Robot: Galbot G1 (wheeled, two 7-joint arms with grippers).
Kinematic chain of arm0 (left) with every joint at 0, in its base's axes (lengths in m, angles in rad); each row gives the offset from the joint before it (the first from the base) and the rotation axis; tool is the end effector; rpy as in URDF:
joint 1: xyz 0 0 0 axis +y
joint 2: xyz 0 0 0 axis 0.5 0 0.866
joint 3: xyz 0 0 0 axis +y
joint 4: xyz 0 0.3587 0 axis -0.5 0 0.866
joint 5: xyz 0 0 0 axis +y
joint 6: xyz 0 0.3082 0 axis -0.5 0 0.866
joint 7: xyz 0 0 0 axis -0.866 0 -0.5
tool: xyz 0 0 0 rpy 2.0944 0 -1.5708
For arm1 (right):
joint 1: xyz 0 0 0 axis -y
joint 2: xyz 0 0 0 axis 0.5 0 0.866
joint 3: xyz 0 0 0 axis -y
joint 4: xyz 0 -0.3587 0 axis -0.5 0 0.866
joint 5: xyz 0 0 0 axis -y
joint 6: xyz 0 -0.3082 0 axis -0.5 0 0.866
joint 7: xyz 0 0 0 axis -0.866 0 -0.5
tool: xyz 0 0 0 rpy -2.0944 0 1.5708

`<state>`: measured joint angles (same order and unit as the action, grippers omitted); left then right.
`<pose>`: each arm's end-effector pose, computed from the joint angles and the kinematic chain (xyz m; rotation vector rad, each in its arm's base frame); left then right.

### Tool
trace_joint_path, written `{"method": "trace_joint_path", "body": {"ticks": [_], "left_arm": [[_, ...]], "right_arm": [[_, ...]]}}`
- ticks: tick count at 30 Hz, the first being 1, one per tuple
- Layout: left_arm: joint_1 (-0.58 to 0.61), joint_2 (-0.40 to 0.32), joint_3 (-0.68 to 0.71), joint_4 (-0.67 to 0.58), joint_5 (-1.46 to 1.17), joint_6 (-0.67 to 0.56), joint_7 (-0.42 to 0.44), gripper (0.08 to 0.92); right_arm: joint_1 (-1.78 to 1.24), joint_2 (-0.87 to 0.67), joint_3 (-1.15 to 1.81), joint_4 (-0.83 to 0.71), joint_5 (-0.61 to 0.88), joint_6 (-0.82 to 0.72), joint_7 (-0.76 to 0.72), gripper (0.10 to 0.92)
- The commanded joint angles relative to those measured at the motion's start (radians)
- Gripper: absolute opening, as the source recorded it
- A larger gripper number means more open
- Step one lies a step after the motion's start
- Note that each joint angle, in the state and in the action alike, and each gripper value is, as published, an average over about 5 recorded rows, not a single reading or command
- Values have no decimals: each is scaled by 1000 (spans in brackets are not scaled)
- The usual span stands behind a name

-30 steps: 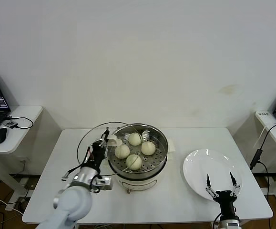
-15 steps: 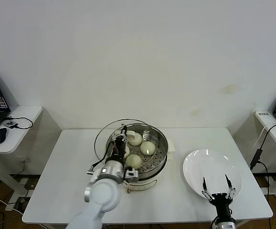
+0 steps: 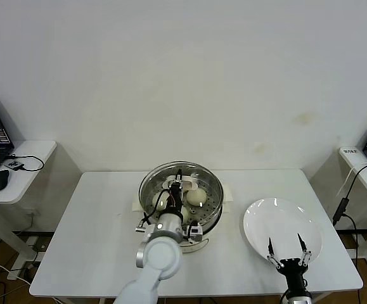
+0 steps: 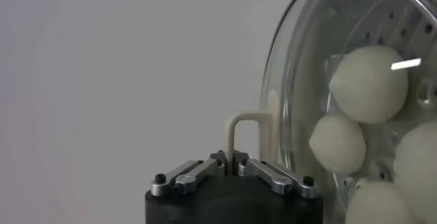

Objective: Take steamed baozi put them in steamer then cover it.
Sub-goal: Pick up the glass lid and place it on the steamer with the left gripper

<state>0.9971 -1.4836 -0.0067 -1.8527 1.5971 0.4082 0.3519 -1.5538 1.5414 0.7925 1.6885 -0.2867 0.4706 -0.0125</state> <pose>0.2713 -0.1220 -0.2714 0.1730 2.1729 2.1894 0.1027 -0.0908 -0.4230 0.1269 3.0261 -0.6517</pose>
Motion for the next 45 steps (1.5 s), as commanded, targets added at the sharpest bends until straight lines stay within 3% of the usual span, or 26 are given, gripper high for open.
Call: {"method": "trace_joint_path", "body": {"ticks": [1,35,38,45], "left_arm": [[-3,-45,6,40,47,3,6,138],[28,-93,-35,65,22,-18,-49,138],[31,-90,-34,54,17,-19,-51,174],[55,-66,-25,-9,1,-18,-53,368]], "right_arm": [[-3,-1,-1,-2,-4,3,1,823],[-21,-10,-18,-2,-12,22,-3,823],[-20,-9,-19,-3,-14,21,-3,823],[-20,-2,-23,-4,-23,20,-4,823]]}}
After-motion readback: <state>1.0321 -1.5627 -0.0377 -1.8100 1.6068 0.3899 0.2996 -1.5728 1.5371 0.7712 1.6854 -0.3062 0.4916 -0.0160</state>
